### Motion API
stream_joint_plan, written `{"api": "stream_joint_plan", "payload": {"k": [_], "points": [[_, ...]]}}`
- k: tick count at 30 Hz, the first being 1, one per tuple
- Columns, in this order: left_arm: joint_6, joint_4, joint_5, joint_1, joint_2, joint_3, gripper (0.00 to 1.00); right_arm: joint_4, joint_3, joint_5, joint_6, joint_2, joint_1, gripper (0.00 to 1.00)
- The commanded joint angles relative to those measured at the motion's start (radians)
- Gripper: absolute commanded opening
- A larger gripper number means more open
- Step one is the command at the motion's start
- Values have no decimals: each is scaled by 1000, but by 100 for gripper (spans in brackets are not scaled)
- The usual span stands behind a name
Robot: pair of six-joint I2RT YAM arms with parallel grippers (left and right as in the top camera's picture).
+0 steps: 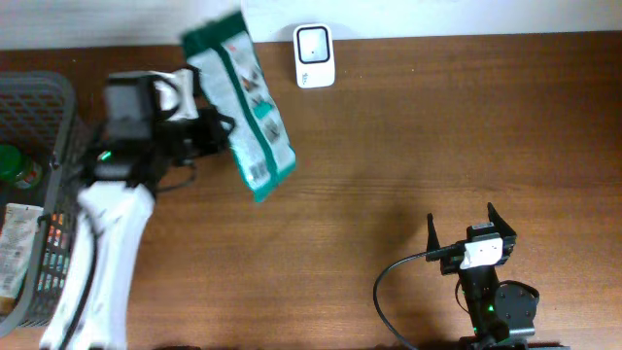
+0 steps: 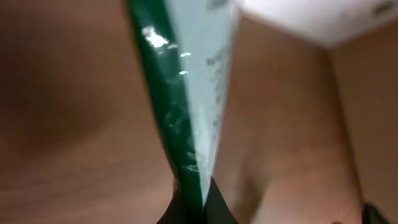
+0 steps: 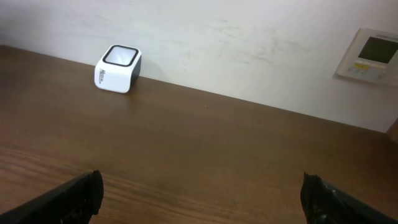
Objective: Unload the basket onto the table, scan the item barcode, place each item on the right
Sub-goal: 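Lift the glove pack out and place it on the table centre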
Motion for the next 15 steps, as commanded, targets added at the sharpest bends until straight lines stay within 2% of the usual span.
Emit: {"api": "stream_joint_plan", "payload": {"k": [1,5,7,12,13,14,15], "points": [[21,-4,11,-122,124,-1,0,-5,-5,-17,1,-6,5,98],[-31,-5,6,-235,280,-1,0,-5,-5,-17,1,-6,5,98],[-99,-8,-13,-285,333,-1,0,-5,-5,-17,1,-6,5,98],[-200,-56,-166,-333,351,-2,0,-5,-5,-17,1,-6,5,98],[-199,-64,-166,-335,351,-2,15,-5,-5,-17,1,-6,5,98],[-199,-69,-166,-335,351,-2,41,-5,-5,-17,1,-6,5,98],[-198,-78,-166,-334,351,-2,54,-5,-5,-17,1,-6,5,98]]}}
